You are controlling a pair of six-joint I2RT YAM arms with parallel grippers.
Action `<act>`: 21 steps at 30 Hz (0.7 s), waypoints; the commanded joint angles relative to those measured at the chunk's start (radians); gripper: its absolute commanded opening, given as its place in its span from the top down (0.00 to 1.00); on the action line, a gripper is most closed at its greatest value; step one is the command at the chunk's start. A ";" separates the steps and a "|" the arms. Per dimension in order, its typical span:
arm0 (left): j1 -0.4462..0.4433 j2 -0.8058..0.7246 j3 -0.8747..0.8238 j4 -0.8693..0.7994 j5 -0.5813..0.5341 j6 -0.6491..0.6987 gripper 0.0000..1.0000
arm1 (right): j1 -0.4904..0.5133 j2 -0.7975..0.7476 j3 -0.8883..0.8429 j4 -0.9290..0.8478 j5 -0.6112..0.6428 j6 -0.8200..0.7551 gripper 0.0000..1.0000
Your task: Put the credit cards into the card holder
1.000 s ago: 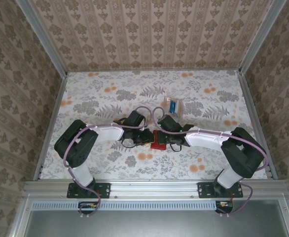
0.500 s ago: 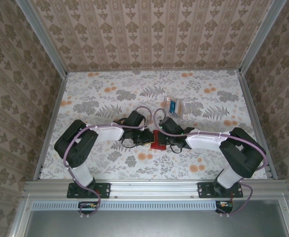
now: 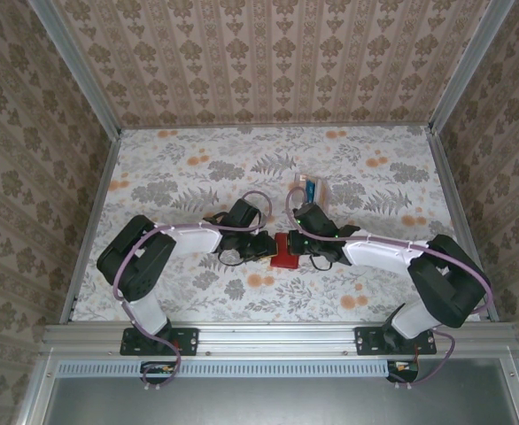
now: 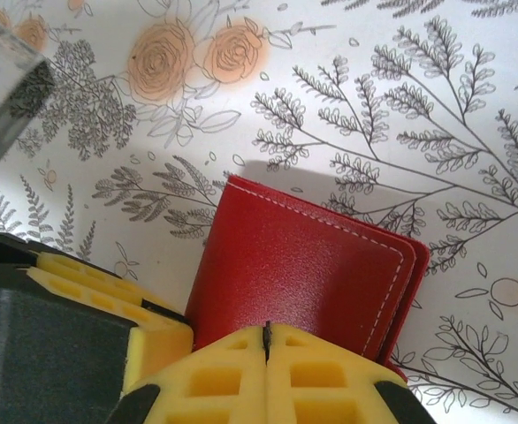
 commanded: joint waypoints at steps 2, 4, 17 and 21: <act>-0.013 -0.009 -0.010 -0.026 -0.018 -0.014 0.81 | -0.004 0.063 -0.009 0.058 -0.070 0.021 1.00; -0.015 -0.009 -0.010 -0.026 -0.019 -0.015 0.81 | -0.004 0.085 -0.008 0.070 -0.079 0.030 1.00; -0.018 0.000 0.000 -0.043 -0.026 -0.011 0.81 | -0.004 0.032 -0.018 0.061 -0.069 0.032 1.00; -0.019 0.004 0.003 -0.044 -0.026 -0.011 0.81 | -0.004 -0.002 -0.026 0.043 -0.069 0.031 1.00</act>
